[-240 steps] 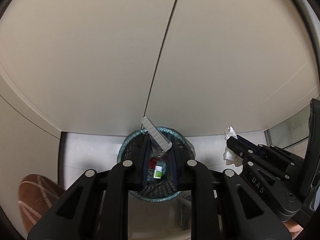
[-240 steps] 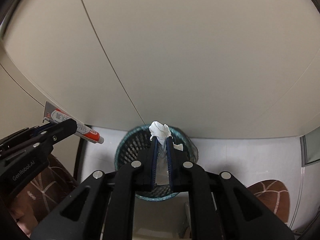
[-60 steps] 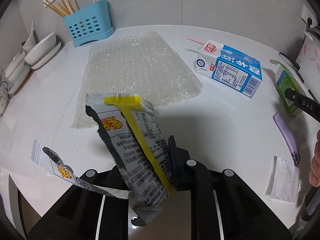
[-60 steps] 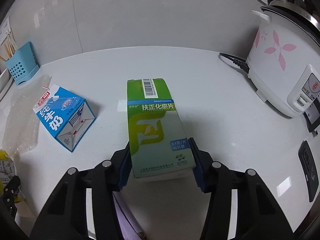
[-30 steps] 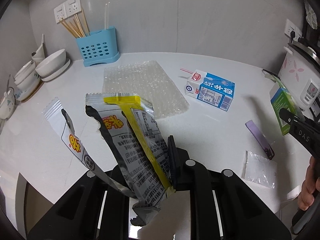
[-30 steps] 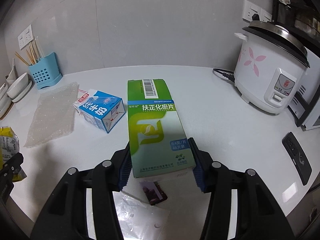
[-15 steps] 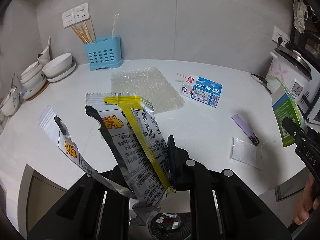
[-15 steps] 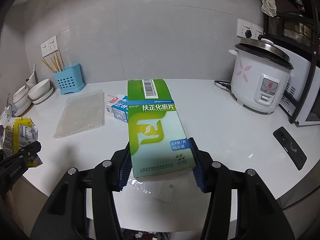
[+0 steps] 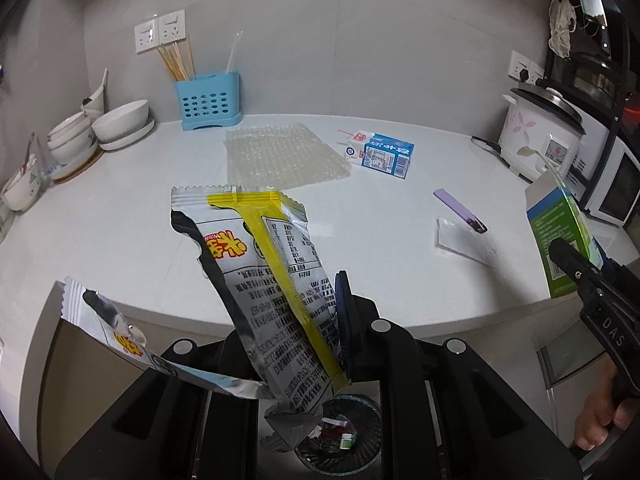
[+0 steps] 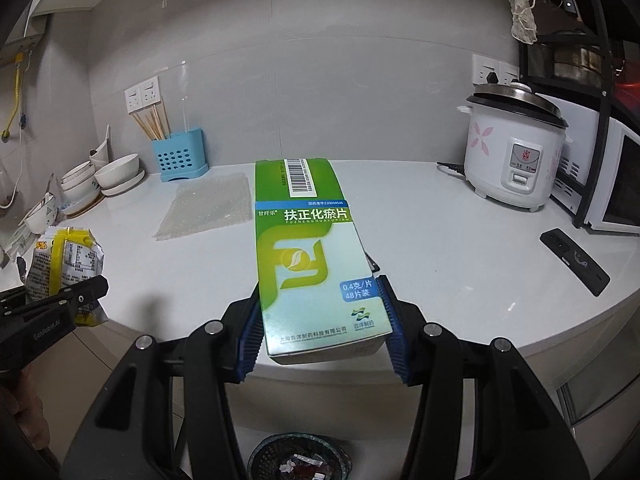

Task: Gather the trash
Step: 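Carry the snack packet with the left tool while the right tool carries the medicine box over the bin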

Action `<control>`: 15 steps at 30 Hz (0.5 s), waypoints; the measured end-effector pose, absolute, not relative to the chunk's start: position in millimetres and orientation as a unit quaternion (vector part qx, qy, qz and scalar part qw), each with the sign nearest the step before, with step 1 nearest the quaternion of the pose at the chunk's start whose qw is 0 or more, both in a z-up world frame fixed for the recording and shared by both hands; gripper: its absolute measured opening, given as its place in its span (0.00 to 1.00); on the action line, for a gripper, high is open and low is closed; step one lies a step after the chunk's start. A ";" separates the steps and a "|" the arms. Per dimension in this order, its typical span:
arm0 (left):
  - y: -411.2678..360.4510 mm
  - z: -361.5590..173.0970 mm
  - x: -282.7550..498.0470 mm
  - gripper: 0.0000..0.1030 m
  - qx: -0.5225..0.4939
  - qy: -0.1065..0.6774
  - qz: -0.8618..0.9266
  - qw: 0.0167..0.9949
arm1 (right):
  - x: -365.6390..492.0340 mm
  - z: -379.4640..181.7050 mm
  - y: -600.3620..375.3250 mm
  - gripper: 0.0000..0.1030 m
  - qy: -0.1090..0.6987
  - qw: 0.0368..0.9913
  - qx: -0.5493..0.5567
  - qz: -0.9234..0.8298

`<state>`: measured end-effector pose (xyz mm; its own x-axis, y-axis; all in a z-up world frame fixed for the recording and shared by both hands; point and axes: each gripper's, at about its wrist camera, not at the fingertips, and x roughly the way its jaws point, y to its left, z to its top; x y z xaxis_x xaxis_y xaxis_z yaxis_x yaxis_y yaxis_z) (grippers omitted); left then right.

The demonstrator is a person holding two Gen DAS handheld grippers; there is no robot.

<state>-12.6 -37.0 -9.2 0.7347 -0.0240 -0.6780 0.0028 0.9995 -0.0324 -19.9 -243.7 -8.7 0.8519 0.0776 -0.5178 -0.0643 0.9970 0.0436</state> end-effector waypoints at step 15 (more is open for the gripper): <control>-33.5 -82.0 -94.2 0.15 -0.017 0.361 -0.031 0.932 | -111.8 -94.4 -221.2 0.48 0.276 0.958 0.012 0.078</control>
<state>-94.2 -33.5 -82.0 0.7373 -0.0692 -0.6720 0.0454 0.9976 -0.0530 -111.8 -221.2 -94.4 0.8355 0.1557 -0.5270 -0.1425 0.9876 0.0658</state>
